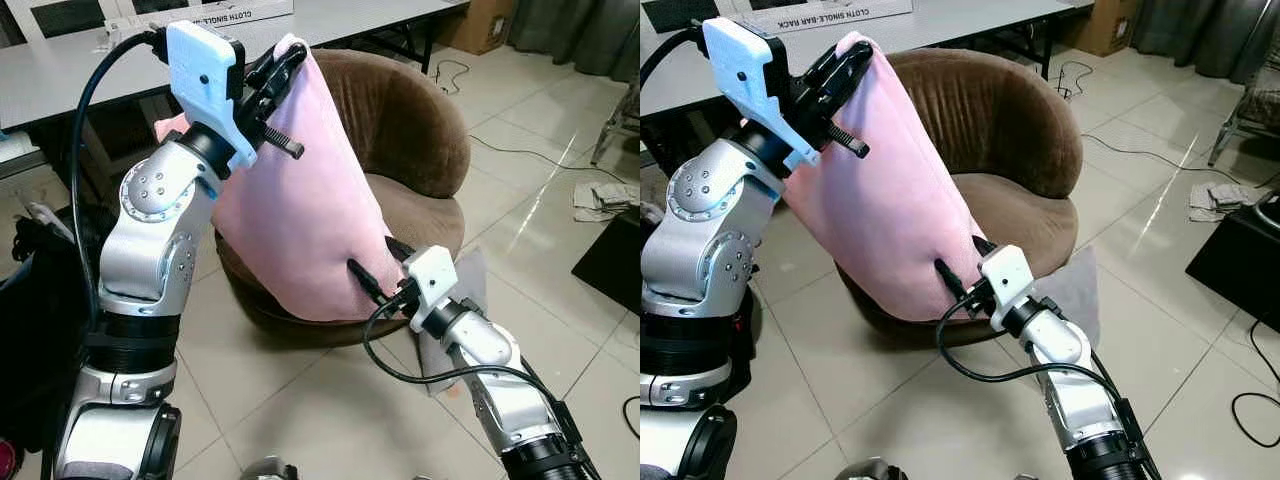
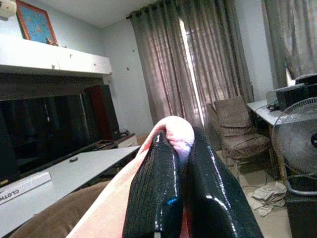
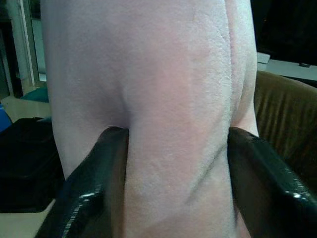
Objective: Move the pillow to the sofa from floor
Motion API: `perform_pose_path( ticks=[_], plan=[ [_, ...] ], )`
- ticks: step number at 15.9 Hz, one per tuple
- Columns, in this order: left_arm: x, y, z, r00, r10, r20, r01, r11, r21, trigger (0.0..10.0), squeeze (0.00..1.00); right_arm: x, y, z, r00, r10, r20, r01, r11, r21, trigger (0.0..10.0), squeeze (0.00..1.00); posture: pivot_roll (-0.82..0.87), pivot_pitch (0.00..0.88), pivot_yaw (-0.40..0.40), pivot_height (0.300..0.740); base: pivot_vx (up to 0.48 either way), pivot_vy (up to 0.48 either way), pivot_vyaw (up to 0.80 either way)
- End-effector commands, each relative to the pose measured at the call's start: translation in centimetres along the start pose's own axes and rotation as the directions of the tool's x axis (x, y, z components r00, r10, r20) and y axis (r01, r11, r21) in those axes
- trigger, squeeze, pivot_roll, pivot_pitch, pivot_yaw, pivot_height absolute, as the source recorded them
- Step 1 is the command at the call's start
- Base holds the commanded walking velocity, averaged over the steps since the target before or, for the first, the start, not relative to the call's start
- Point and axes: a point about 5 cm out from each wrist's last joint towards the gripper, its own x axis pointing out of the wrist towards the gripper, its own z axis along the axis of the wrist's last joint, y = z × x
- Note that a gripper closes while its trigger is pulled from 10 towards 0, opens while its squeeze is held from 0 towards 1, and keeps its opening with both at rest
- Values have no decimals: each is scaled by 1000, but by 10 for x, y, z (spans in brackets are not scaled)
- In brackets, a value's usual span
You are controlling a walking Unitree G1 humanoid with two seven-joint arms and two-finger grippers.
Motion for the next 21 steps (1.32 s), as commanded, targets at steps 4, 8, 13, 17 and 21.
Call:
perform_pose_path(
  ticks=[4, 8, 13, 17, 21],
  plan=[
    [-4, 1, 9, 999, 18, 40, -18, 1000, 1, 0, 0, 1, -6, 5, 999, -39, 18, 38, 999, 21, 0, 0, 64, 0, 58, 729, 0, 0, 0],
    [-15, -1, -5, 996, 91, -2, -91, 996, -16, 0, 0, 4, -10, 19, 992, -102, 81, 95, 992, 83, 0, 0, 66, 0, 52, 729, 0, 0, 0],
    [-37, -4, -28, 969, 235, -76, -239, 970, -42, 0, 0, 5, -29, 39, 952, -277, 130, 249, 948, 196, 0, 0, 68, 0, 40, 729, 0, 0, 0],
    [-51, -13, -38, 955, 268, -124, -274, 961, -37, 0, 0, 8, -27, 48, 947, -296, 129, 263, 939, 221, 0, 0, 87, 0, 16, 729, 0, 0, 0],
    [-62, -20, -56, 911, 329, -248, -349, 936, -41, 10000, 0, 12, -30, 51, 924, -372, 94, 347, 915, 206, 10000, 0, 105, 0, -1, 729, 0, 0, 0]
  ],
)
